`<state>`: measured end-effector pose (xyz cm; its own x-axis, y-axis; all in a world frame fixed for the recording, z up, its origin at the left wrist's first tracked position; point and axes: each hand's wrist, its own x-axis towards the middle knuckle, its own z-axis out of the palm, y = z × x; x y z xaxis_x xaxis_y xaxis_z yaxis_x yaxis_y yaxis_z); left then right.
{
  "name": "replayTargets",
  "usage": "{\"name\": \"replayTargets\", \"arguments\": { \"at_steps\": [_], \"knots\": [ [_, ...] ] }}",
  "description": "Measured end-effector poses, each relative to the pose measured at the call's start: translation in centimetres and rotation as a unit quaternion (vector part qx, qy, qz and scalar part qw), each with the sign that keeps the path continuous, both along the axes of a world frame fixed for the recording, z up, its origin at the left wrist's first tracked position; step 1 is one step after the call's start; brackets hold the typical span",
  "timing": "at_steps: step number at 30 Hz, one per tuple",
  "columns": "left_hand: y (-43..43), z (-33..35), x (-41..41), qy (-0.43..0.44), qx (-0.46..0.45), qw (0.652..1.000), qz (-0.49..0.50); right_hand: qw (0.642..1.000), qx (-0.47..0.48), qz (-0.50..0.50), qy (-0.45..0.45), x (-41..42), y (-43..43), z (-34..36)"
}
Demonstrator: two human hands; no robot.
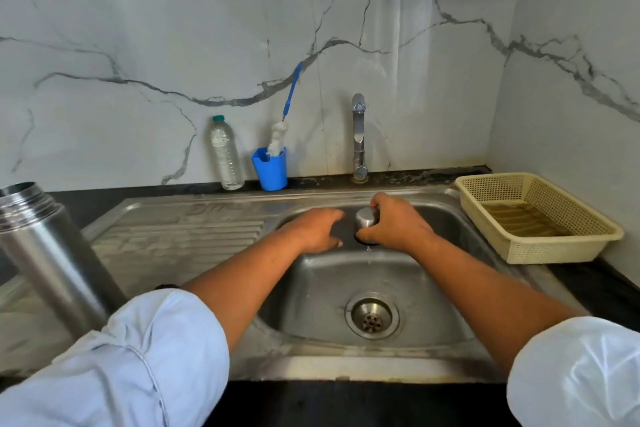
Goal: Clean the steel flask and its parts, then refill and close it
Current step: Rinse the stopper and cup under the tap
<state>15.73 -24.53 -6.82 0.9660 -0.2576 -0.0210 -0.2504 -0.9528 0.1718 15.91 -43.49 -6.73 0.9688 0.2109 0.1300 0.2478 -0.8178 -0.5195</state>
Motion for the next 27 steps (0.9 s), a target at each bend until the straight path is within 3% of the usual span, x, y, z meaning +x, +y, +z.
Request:
{"name": "replayTargets", "arguments": {
  "at_steps": [8, 18, 27],
  "knots": [
    [3.6, 1.0, -6.5, -0.011, 0.027, 1.000, 0.005, 0.997, -0.063, 0.025, 0.029, -5.1, 1.8, 0.9],
    [12.9, 7.0, -13.9, -0.038, 0.003, 0.995, 0.095, 0.992, 0.033, 0.118, 0.025, -10.5, 9.6, 4.3],
    [18.6, 6.4, -18.6, -0.024, 0.019, 0.991, 0.132, 0.975, -0.019, 0.217, 0.048, -14.8, 17.9, 2.9]
  ]
}}
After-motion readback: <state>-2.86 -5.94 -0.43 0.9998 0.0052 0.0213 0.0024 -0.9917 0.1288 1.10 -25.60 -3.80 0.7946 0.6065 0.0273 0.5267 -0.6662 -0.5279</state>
